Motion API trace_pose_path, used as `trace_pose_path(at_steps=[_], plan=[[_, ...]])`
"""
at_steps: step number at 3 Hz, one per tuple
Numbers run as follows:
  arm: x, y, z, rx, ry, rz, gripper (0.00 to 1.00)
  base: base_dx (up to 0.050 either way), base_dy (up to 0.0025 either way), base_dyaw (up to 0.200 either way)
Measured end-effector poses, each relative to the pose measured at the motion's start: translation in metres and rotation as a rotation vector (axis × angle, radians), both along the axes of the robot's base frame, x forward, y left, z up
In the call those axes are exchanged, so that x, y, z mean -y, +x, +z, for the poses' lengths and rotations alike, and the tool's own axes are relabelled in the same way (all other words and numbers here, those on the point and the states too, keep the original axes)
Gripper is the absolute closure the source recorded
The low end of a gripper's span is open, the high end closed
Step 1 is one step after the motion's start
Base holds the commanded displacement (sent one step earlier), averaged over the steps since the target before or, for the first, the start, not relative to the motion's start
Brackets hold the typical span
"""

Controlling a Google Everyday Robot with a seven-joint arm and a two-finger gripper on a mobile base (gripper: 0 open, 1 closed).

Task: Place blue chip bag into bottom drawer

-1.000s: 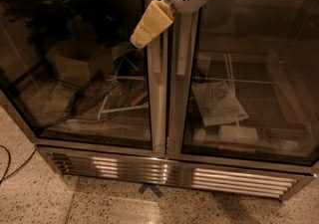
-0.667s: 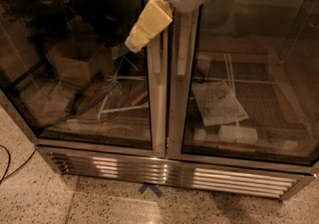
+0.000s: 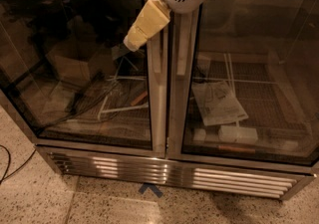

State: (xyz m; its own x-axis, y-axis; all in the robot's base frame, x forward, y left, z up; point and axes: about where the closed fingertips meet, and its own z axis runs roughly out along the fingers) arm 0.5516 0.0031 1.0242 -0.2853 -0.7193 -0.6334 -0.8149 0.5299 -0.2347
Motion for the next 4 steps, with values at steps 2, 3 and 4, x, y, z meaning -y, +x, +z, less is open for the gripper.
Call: trace_pose_path(at_steps=[2, 3, 4], plan=[[-0.0077, 0.0074, -0.0064, 0.012, 0.009, -0.014, 0.27, 0.0, 0.0, 0.0], [-0.01, 0.0097, -0.0097, 0.013, 0.008, -0.017, 0.48, 0.0, 0.0, 0.0], [-0.0104, 0.0103, -0.0105, 0.012, 0.008, -0.017, 0.46, 0.0, 0.0, 0.0]])
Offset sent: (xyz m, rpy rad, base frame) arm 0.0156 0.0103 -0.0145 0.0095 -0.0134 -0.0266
